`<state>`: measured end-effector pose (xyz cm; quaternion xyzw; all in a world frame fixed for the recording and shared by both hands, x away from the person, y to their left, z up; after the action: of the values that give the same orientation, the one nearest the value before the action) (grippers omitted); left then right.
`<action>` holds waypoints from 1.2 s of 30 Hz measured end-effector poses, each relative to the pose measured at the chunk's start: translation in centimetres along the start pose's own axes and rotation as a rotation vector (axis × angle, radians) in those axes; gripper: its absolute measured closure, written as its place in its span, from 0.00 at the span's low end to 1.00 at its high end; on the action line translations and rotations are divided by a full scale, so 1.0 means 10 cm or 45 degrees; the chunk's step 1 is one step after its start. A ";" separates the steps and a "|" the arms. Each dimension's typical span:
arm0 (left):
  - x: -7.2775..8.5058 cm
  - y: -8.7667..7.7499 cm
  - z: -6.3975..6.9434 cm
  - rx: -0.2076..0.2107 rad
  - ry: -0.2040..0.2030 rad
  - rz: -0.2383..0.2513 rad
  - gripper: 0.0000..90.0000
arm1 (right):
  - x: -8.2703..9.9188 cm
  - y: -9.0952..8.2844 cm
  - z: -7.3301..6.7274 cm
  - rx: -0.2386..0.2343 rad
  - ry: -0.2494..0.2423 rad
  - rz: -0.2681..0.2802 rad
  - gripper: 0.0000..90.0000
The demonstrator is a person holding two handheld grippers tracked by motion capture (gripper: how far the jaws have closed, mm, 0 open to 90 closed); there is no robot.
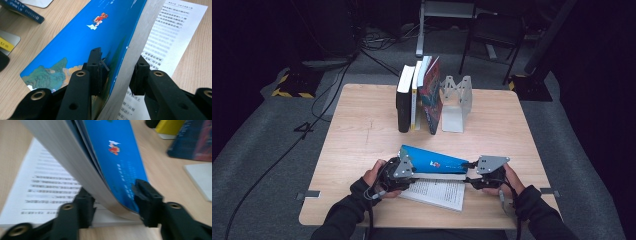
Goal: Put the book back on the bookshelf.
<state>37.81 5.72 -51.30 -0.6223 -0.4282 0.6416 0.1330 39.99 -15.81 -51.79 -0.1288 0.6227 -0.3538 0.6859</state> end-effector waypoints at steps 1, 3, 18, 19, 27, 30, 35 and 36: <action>0.00 0.00 -0.03 0.005 -0.011 0.004 0.75 | -0.01 0.01 -0.01 0.014 -0.030 0.020 0.72; 0.00 -0.01 -0.09 0.005 -0.035 0.006 0.73 | -0.05 0.02 -0.03 0.063 -0.065 0.010 0.77; -0.46 0.13 0.26 -0.132 -0.023 0.033 0.46 | -0.24 -0.02 -0.23 0.170 -0.095 -0.066 0.82; -0.46 0.13 0.25 -0.137 -0.027 0.040 0.47 | -0.25 -0.02 -0.22 0.174 -0.096 -0.069 0.82; -0.41 0.15 0.27 -0.085 0.004 0.081 0.74 | -0.23 -0.01 -0.21 0.162 -0.073 -0.057 0.78; -0.38 0.16 0.28 -0.066 -0.014 0.114 0.77 | -0.22 -0.04 -0.19 0.159 -0.055 -0.016 0.69; -0.40 0.03 0.19 -0.018 -0.119 0.230 0.79 | -0.05 -0.26 0.05 0.189 0.125 0.045 0.55; -0.40 0.00 0.16 -0.013 -0.142 0.253 0.79 | 0.02 -0.32 0.12 0.190 0.178 0.054 0.55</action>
<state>37.14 2.28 -48.80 -0.6257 -0.3744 0.6831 0.0415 40.05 -18.50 -49.72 -0.0393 0.6437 -0.3927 0.6557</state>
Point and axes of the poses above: each handheld gripper's, and its own axes: y roughly forward along the jaws, x roughly out of its underside, z roughly to its right, the point moved 9 cm from there along y, roughly forward along the jaws
